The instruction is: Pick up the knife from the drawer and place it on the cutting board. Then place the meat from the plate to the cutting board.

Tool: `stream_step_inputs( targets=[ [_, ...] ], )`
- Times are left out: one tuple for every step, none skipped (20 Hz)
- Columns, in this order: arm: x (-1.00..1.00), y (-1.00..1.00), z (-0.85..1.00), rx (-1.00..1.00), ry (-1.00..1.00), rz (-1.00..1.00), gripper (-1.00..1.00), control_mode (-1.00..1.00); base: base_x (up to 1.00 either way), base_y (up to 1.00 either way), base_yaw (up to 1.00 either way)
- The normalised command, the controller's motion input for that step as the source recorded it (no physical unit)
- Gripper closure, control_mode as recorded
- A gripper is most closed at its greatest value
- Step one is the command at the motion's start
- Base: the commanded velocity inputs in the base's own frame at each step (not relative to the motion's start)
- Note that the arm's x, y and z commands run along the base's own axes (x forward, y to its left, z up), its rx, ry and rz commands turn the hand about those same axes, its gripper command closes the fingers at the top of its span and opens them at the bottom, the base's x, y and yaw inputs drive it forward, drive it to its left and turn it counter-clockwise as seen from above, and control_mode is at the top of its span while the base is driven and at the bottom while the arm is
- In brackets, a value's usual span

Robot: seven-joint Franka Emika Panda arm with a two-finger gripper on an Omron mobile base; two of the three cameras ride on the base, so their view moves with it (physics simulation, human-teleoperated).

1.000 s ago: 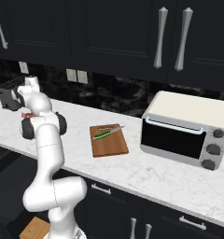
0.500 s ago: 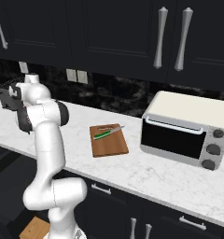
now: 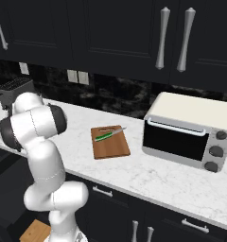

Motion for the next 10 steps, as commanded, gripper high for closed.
stream_step_inputs(
  targets=[
    [-0.72, -0.61, 0.24, 0.0, 0.0, -0.13, 1.0, -1.0, 0.0, 0.0, 0.0],
    [-0.78, -0.71, 0.24, 0.0, 0.0, -0.13, 1.0, -1.0, 0.0, 0.0, 0.0],
    [-0.76, -0.76, 0.19, 0.0, 0.0, -0.13, 1.0, -1.0, 0.0, 0.0, 0.0],
    [-0.75, -0.79, 0.2, 0.0, 0.0, -0.14, 1.0, -1.0, 0.0, 0.0, 0.0],
    [-0.75, -0.87, 0.2, 0.0, 0.0, -0.15, 1.0, -1.0, 0.0, 0.0, 0.0],
    [-0.76, -0.95, 0.19, 0.0, 0.0, -0.17, 1.0, -1.0, 0.0, 0.0, 0.0],
    [-0.72, -1.0, 0.19, 0.0, 0.02, -0.17, 1.0, -1.0, 0.0, 0.0, 0.0],
    [-0.7, -1.0, 0.18, 0.0, 0.04, -0.17, 1.0, -1.0, 0.0, 0.0, 0.0],
    [-0.7, -1.0, 0.17, 0.01, 0.04, -0.18, 1.0, -1.0, 0.0, 0.0, 0.0],
    [-0.61, -1.0, 0.13, 0.01, 0.05, -0.18, 1.0, -1.0, 0.0, 0.0, 0.0]
  ],
)
